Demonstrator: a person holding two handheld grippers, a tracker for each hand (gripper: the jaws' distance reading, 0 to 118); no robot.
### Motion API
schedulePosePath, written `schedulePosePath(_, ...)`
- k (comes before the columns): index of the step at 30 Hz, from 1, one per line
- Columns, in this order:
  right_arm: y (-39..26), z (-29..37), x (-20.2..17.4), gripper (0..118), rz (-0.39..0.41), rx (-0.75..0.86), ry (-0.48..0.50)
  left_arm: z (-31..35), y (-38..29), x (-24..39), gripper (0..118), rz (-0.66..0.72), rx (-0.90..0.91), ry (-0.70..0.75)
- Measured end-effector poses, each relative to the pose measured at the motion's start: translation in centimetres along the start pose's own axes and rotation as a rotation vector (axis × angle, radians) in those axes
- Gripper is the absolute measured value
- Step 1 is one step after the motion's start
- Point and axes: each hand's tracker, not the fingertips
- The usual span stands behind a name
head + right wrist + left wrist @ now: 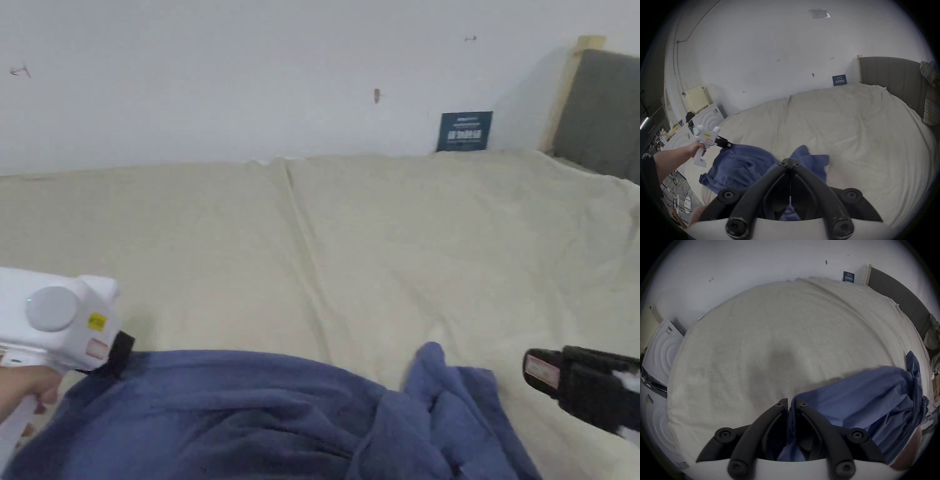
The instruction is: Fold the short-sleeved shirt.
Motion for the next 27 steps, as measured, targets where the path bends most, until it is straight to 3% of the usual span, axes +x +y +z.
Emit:
schedulePosePath(2, 1.7, -1.4, 1.3, 6, -0.015, -0.112, -0.03, 1.4, -0.3, 0.2, 8, -0.018, 0.028, 0.036)
schedulePosePath(3, 2.3, -2.4, 2.0, 16, -0.048, -0.174, -0.041, 1.7, -0.3, 0.2, 8, -0.027, 0.037, 0.052)
schedulePosePath(4, 2.8, -3.4, 2.6, 39, -0.084, -0.212, -0.043, 1.9, -0.3, 0.0, 8, -0.029, 0.036, 0.057)
schedulePosePath(6, 3.2, -6.1, 4.4, 100, -0.182, -0.349, -0.061, 2.4, -0.1, -0.3, 8, -0.002, 0.029, 0.059)
schedulePosePath(9, 2.8, -10.1, 6.4, 102, -0.283, -0.508, -0.139, 2.0, -0.8, -1.3, 8, 0.019, 0.023, 0.062)
schedulePosePath(12, 1.7, -13.3, 7.8, 102, -0.31, -0.565, -0.283, 1.7, -1.2, -1.2, 8, 0.013, 0.007, 0.074)
schedulePosePath(14, 1.0, -15.2, 8.3, 101, -0.293, -0.597, -0.362, 1.6, -1.8, -0.8, 8, 0.012, -0.006, 0.077)
schedulePosePath(16, 0.4, -16.3, 8.0, 96, -0.2, -0.633, -0.357, 1.5, -2.0, -0.8, 8, 0.013, -0.012, 0.076)
schedulePosePath(18, -0.1, -17.0, 6.7, 94, -0.015, -0.663, -0.404, 1.9, -2.5, -0.2, 8, 0.01, -0.023, 0.075)
schedulePosePath(19, -0.2, -17.2, 6.2, 90, 0.026, -0.664, -0.414, 1.8, -2.7, -0.1, 8, 0.007, -0.03, 0.074)
schedulePosePath(22, 0.0, -17.2, 4.4, 61, 0.075, -0.639, -0.393, 0.6, -3.0, -0.9, 8, 0.005, -0.041, 0.076)
schedulePosePath(23, 0.1, -17.1, 3.9, 43, 0.093, -0.641, -0.396, 0.6, -3.1, -0.9, 8, 0.007, -0.044, 0.074)
schedulePosePath(24, 0.1, -17.0, 3.4, 9, 0.105, -0.644, -0.377, 0.6, -3.2, -1.0, 8, 0.009, -0.048, 0.073)
schedulePosePath(25, 0.2, -17.0, 3.0, 1, 0.108, -0.647, -0.349, 1.2, -3.0, -0.9, 8, 0.01, -0.048, 0.075)
schedulePosePath(27, -0.1, -16.7, 1.7, 1, 0.188, -0.644, -0.4, 1.8, -3.3, -1.1, 8, 0.025, -0.044, 0.07)
